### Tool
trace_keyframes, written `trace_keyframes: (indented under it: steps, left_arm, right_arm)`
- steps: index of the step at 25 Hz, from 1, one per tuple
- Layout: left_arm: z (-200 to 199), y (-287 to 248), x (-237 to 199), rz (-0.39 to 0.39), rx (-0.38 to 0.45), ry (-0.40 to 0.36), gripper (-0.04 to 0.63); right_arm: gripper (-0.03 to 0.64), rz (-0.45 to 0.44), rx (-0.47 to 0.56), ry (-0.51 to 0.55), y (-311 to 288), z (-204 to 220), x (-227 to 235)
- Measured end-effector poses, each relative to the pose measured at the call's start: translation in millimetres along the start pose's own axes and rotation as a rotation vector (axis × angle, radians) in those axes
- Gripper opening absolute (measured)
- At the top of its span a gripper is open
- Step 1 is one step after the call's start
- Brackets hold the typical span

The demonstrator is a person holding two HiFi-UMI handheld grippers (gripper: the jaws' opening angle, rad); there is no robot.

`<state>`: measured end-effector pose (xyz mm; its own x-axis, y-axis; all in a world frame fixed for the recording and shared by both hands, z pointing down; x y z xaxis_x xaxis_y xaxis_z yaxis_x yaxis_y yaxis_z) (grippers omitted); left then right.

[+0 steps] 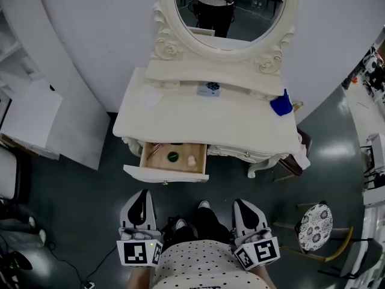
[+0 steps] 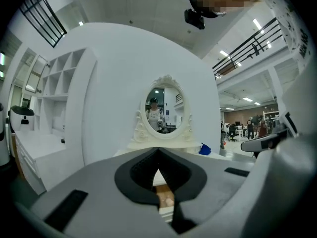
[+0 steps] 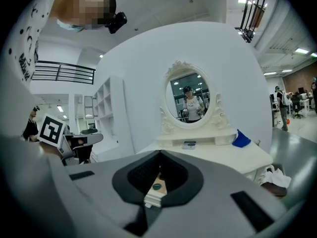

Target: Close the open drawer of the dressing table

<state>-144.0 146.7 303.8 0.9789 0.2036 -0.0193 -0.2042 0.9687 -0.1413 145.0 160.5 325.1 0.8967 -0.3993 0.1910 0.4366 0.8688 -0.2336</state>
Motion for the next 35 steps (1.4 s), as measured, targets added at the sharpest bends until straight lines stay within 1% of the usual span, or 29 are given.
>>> trace_keyframes:
  steps: [4, 10, 13, 15, 17, 20, 23, 25, 26, 28, 30, 33, 35]
  left_arm:
    - [-4, -27, -1, -0.071, 0.028, 0.005, 0.009]
    - [8, -42, -11, -0.156, -0.015, 0.003, 0.009]
    - [16, -46, -18, -0.169, -0.048, 0.004, 0.009]
    - [26, -51, -23, -0.154, -0.082, -0.006, 0.009]
    - [43, -59, -28, -0.118, -0.140, -0.021, 0.009]
    - [79, -75, -37, -0.032, -0.291, -0.025, 0.009]
    - [122, -87, -46, 0.046, -0.456, 0.027, 0.011]
    - [149, -92, -48, 0.088, -0.549, 0.065, 0.011]
    - [163, -94, -48, 0.110, -0.593, 0.079, 0.017]
    - [189, -101, -47, 0.156, -0.673, 0.104, 0.088]
    - [217, -109, -46, 0.185, -0.729, 0.126, 0.120]
    - [257, -122, -42, 0.193, -0.792, 0.145, 0.135]
    - [280, -131, -38, 0.195, -0.830, 0.150, 0.157]
  right_arm:
    - [0.008, -0.028, -0.019, 0.013, -22, -7, 30]
    - [0.008, -0.059, -0.060, -0.001, -40, -5, 53]
    - [0.008, -0.060, -0.081, -0.013, -47, -4, 56]
    - [0.008, -0.052, -0.090, -0.014, -51, -4, 56]
    - [0.008, -0.038, -0.099, -0.017, -55, -4, 56]
    - [0.008, -0.012, -0.110, -0.019, -61, -6, 55]
    - [0.008, 0.006, -0.137, -0.025, -67, -4, 52]
    - [0.008, 0.014, -0.165, -0.034, -70, -1, 52]
    - [0.008, 0.018, -0.181, -0.040, -71, 1, 52]
    - [0.008, 0.024, -0.211, -0.050, -74, 7, 53]
    - [0.008, 0.027, -0.239, -0.055, -78, 13, 53]
    - [0.008, 0.024, -0.275, -0.059, -85, 23, 52]
    - [0.008, 0.017, -0.296, -0.061, -89, 28, 51]
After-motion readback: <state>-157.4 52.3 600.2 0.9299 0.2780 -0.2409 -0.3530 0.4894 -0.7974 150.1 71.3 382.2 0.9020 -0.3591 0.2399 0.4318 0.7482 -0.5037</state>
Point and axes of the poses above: the fingertips, and each gripper's own axes: y backward along the fingers, x to its right, z out of its underside, the point moved 8 cm from there along y, backward along the fingers
